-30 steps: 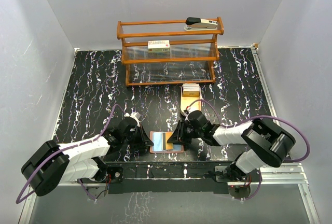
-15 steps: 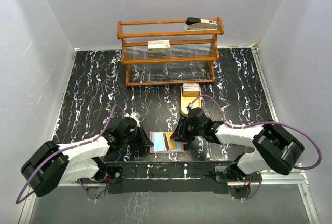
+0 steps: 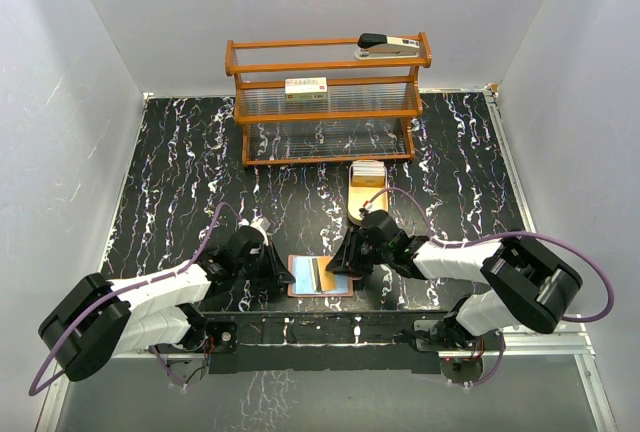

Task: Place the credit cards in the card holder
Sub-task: Insert the credit card into the card holder.

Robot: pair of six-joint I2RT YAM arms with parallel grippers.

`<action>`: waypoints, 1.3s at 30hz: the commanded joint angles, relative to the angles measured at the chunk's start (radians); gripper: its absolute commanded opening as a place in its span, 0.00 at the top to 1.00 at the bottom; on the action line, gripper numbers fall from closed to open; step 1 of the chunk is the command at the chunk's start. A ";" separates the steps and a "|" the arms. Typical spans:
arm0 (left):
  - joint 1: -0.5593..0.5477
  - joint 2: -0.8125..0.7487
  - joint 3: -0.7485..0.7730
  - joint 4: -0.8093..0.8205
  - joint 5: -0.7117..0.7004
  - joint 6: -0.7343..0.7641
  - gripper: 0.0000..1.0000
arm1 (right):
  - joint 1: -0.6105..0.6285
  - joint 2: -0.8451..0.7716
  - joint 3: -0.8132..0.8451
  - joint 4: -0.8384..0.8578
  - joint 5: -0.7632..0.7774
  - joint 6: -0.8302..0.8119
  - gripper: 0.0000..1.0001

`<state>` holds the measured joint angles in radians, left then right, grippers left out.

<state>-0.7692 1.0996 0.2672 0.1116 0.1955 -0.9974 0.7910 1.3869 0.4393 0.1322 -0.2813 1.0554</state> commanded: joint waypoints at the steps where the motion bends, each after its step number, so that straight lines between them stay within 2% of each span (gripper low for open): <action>1: -0.007 -0.004 -0.019 -0.076 0.005 0.007 1.00 | 0.025 0.019 -0.003 0.068 -0.002 0.045 0.70; 10: -0.007 -0.004 -0.023 -0.058 0.014 -0.004 1.00 | 0.047 -0.014 0.004 0.042 0.033 0.063 0.69; 39: -0.007 0.015 -0.029 -0.003 0.040 -0.014 1.00 | 0.091 0.116 0.075 0.196 -0.019 0.036 0.70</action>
<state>-0.7692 1.0992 0.2523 0.1417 0.2237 -1.0222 0.8715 1.4902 0.4690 0.2653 -0.2947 1.1046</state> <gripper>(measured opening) 0.037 0.304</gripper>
